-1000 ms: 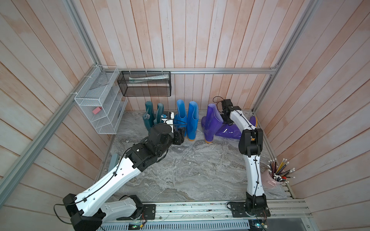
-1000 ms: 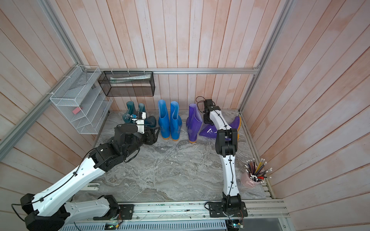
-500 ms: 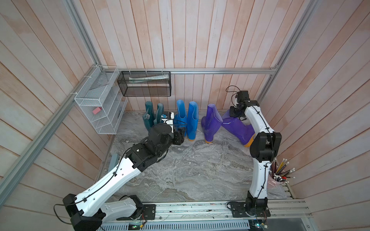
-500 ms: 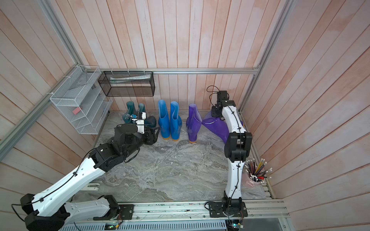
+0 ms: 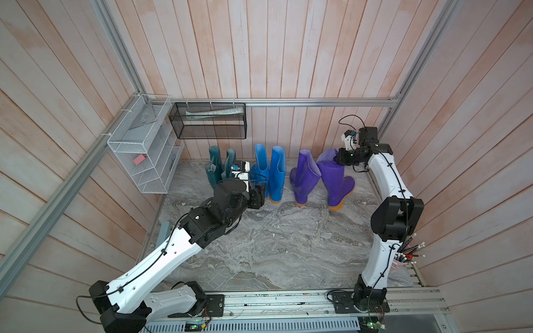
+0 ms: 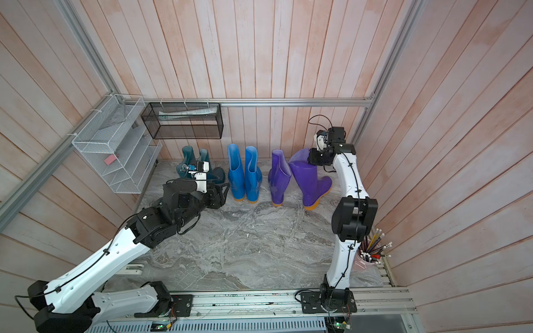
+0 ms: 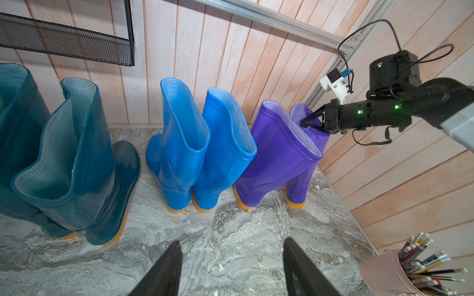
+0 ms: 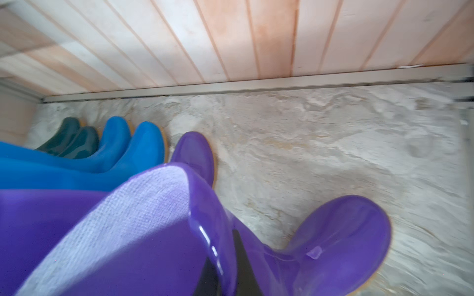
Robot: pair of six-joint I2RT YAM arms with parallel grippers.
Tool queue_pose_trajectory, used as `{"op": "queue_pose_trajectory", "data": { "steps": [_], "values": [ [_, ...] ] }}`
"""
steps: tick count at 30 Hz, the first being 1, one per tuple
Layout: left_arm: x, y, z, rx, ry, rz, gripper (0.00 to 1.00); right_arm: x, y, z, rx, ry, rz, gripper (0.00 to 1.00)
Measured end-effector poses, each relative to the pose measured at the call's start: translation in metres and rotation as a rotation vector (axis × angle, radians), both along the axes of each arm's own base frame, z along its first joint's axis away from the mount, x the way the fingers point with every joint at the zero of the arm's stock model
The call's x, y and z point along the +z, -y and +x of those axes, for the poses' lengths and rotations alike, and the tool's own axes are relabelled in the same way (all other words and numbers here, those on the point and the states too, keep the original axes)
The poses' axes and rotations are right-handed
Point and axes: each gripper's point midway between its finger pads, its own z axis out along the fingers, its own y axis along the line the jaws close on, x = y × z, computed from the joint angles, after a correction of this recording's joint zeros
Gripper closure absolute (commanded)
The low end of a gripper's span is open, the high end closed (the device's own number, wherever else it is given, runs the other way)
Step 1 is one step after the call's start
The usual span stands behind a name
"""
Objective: Match and arrange rain boots in pairs
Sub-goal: Adjust the rain boot at the center of the board.
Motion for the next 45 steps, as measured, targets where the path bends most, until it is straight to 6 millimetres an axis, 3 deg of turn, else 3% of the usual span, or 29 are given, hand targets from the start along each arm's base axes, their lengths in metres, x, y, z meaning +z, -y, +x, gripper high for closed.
{"op": "queue_pose_trajectory", "data": {
  "steps": [7, 15, 18, 24, 31, 38, 45],
  "values": [
    [0.003, -0.002, -0.002, 0.001, 0.007, -0.007, 0.36, -0.001, -0.01, -0.04, 0.083, 0.005, 0.161, 0.99],
    [0.004, -0.002, -0.002, 0.0, 0.008, -0.007, 0.36, 0.013, 0.034, -0.086, -0.001, 0.072, 0.362, 0.94],
    [0.004, -0.002, -0.002, 0.0, 0.008, -0.008, 0.36, 0.014, 0.042, -0.088, -0.021, 0.079, 0.37, 0.93],
    [0.003, -0.001, -0.001, -0.001, 0.007, -0.007, 0.36, 0.003, 0.043, -0.091, -0.037, 0.055, 0.365, 0.8],
    [0.007, 0.001, -0.001, -0.01, 0.017, -0.018, 0.36, 0.013, 0.048, -0.098, -0.073, 0.089, 0.317, 0.66],
    [0.012, 0.011, -0.004, -0.06, 0.028, -0.047, 0.36, 0.024, 0.052, -0.104, -0.105, 0.111, 0.284, 0.58],
    [0.012, 0.027, -0.008, -0.129, 0.026, -0.062, 0.36, 0.019, 0.059, -0.104, -0.144, 0.097, 0.251, 0.5]
  ]
}}
